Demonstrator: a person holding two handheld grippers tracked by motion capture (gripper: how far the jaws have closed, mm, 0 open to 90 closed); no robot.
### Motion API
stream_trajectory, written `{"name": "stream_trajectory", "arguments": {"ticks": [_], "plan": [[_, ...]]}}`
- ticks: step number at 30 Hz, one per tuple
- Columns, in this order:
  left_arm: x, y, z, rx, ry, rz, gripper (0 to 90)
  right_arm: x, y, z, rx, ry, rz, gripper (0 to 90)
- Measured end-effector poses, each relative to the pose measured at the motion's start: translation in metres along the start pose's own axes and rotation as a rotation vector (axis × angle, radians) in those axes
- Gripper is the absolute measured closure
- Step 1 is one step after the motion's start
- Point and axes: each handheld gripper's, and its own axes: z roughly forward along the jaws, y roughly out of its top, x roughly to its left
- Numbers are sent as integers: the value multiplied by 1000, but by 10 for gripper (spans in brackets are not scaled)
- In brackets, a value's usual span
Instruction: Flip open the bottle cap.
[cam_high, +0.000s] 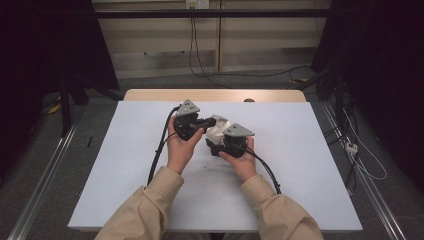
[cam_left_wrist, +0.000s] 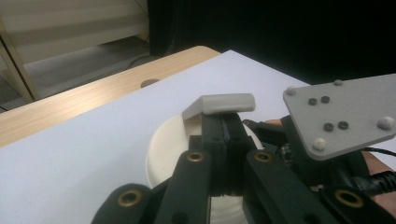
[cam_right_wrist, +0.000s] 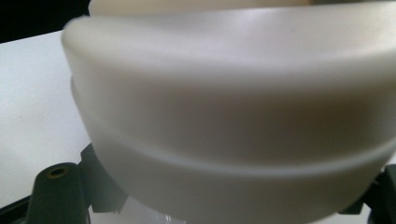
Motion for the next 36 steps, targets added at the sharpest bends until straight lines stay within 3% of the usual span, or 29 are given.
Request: {"name": "stream_trajectory", "arguments": {"ticks": [36], "plan": [[2,18,14,7,2,11,900,0,0,0,0,-1,2,188]]}}
